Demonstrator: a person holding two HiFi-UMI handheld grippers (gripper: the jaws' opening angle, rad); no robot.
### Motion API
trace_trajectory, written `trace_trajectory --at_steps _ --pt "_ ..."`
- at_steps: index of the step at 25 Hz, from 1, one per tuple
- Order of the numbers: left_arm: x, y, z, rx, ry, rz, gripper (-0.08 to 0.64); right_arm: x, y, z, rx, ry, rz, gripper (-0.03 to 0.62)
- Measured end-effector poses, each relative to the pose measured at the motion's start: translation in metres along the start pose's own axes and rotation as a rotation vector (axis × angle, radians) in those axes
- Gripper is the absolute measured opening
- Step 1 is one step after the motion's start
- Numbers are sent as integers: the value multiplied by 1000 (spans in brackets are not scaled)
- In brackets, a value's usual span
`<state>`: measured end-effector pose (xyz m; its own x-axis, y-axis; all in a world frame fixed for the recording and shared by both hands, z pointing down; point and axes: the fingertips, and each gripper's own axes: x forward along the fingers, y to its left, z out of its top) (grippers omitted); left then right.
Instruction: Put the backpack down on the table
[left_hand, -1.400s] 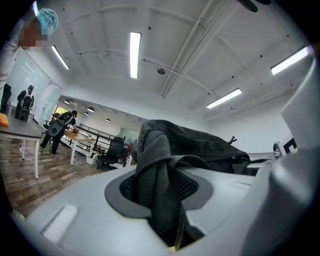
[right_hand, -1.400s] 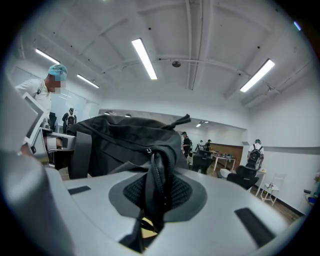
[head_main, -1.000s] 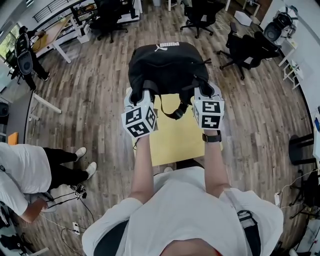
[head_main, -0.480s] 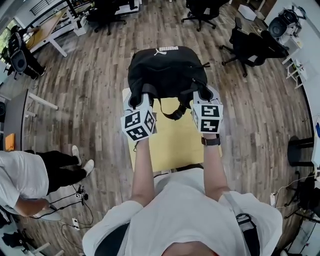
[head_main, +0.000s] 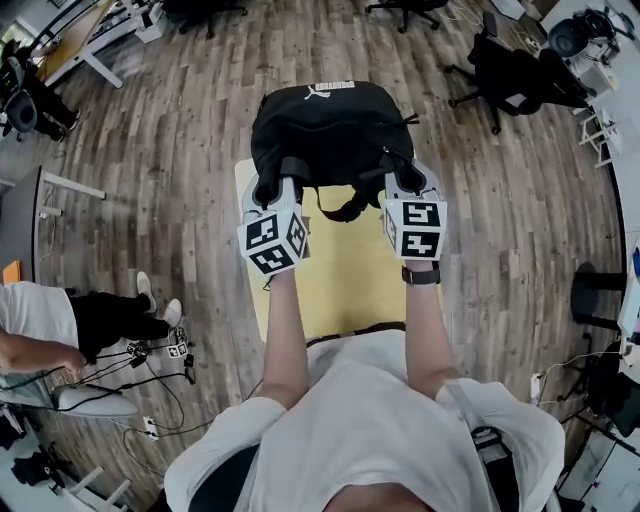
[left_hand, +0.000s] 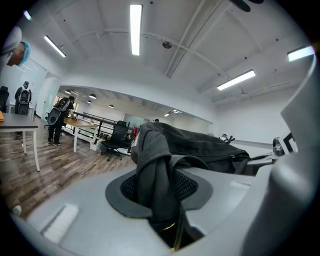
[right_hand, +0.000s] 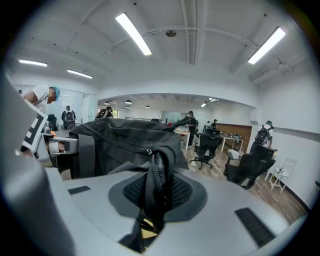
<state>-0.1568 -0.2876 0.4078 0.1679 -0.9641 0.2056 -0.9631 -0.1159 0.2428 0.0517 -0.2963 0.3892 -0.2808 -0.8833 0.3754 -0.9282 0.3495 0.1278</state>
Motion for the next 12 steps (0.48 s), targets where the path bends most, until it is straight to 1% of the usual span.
trace_trajectory --at_steps 12 --pt "40 19 -34 -9 81 26 114 48 -1 -29 16 80 26 48"
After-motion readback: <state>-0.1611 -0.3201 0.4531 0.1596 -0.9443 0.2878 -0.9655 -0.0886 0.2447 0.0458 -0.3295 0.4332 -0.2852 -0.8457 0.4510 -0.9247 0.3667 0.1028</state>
